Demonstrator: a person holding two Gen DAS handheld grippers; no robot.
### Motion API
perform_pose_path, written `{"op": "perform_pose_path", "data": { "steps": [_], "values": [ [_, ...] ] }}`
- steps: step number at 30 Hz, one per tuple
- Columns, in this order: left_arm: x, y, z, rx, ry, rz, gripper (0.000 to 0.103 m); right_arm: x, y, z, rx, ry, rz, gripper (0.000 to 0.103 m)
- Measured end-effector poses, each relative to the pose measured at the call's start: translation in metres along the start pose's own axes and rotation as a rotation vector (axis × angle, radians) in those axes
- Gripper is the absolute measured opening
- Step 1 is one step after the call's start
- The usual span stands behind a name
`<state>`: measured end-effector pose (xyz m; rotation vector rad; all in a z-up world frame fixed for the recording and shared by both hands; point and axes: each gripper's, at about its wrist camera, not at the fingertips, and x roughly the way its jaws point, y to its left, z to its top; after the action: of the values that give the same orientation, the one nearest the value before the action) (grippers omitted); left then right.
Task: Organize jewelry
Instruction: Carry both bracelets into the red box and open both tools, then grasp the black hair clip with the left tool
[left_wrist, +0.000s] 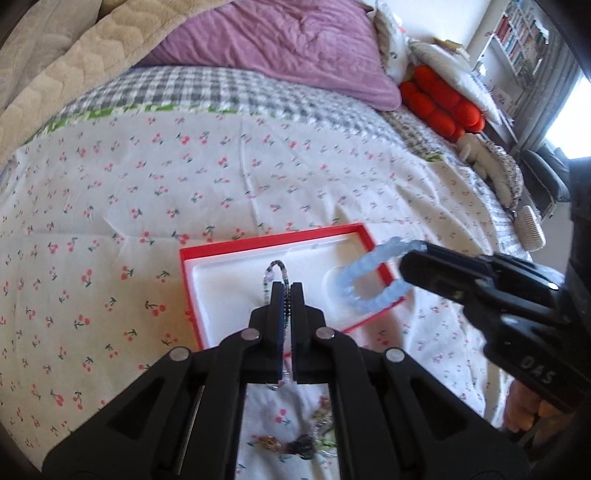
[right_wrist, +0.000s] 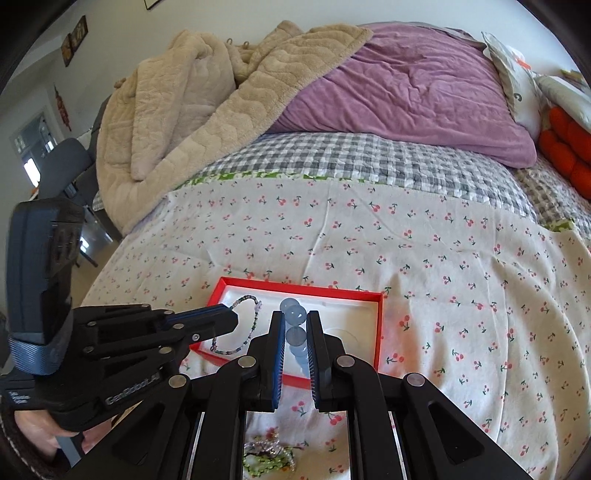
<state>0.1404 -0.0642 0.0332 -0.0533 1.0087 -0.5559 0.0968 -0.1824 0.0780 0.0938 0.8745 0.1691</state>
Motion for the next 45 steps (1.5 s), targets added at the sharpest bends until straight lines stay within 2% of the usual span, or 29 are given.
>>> {"op": "perform_pose_path", "data": {
  "steps": [10,22,28,29,31,32,33,37,39,41,44,45],
  "values": [
    [0.022,0.015,-0.006,-0.002,0.035,0.111,0.003,0.025,0.004,0.003,0.014,0.042,0.037,0.011],
    [0.025,0.013,-0.006,0.033,0.024,0.185,0.004,0.049,-0.024,-0.003,0.039,0.089,-0.067,0.012],
    [0.026,0.011,-0.005,0.056,0.015,0.192,0.004,0.051,-0.029,-0.002,0.04,0.085,-0.08,0.012],
    [0.025,0.009,-0.005,0.063,0.009,0.198,0.007,0.051,-0.03,-0.002,0.047,0.089,-0.073,0.012],
    [0.023,0.006,-0.004,0.075,0.006,0.191,0.023,0.05,-0.031,0.0,0.056,0.105,-0.065,0.015],
    [0.019,0.004,-0.005,0.079,-0.004,0.196,0.036,0.049,-0.031,0.0,0.053,0.11,-0.06,0.015],
    [0.016,0.003,-0.005,0.078,-0.014,0.201,0.042,0.047,-0.031,0.0,0.05,0.109,-0.062,0.016],
    [0.0,0.0,-0.009,0.058,-0.037,0.196,0.053,0.03,-0.032,-0.004,0.051,0.088,-0.065,0.019],
    [-0.009,-0.003,-0.015,0.058,-0.048,0.197,0.065,0.02,-0.031,-0.007,0.037,0.082,-0.067,0.02],
    [-0.017,-0.006,-0.024,0.072,-0.054,0.202,0.072,0.011,-0.029,-0.011,0.018,0.075,-0.064,0.021],
    [-0.024,-0.006,-0.039,0.09,-0.046,0.212,0.079,-0.002,-0.027,-0.021,0.001,0.069,-0.051,0.034],
    [-0.025,-0.005,-0.043,0.091,-0.038,0.212,0.079,-0.006,-0.027,-0.025,-0.001,0.062,-0.047,0.055]
  ]
}}
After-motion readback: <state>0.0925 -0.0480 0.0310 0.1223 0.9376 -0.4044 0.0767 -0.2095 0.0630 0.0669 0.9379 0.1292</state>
